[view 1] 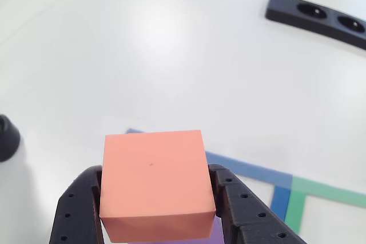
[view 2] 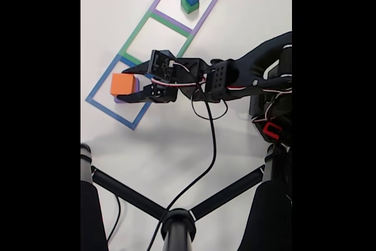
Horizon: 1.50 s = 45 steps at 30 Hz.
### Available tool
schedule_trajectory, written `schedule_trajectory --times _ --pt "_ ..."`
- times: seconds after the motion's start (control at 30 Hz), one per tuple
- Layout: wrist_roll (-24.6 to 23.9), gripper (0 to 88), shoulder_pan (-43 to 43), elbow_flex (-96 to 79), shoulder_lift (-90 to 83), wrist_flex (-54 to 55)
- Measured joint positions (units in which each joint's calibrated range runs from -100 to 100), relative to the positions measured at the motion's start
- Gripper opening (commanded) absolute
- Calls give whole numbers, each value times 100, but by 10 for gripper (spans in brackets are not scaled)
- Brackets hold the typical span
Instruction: Tower of hanoi
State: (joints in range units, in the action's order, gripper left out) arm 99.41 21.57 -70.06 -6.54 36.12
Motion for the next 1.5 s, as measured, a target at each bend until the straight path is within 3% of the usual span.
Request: schedule_trajectory --times 0.53,1.07,1.5 --pt "0 114 25 252 1376 1180" --pt "0 117 -74 453 1773 1276" --pt "0 199 -74 513 1959 1645"
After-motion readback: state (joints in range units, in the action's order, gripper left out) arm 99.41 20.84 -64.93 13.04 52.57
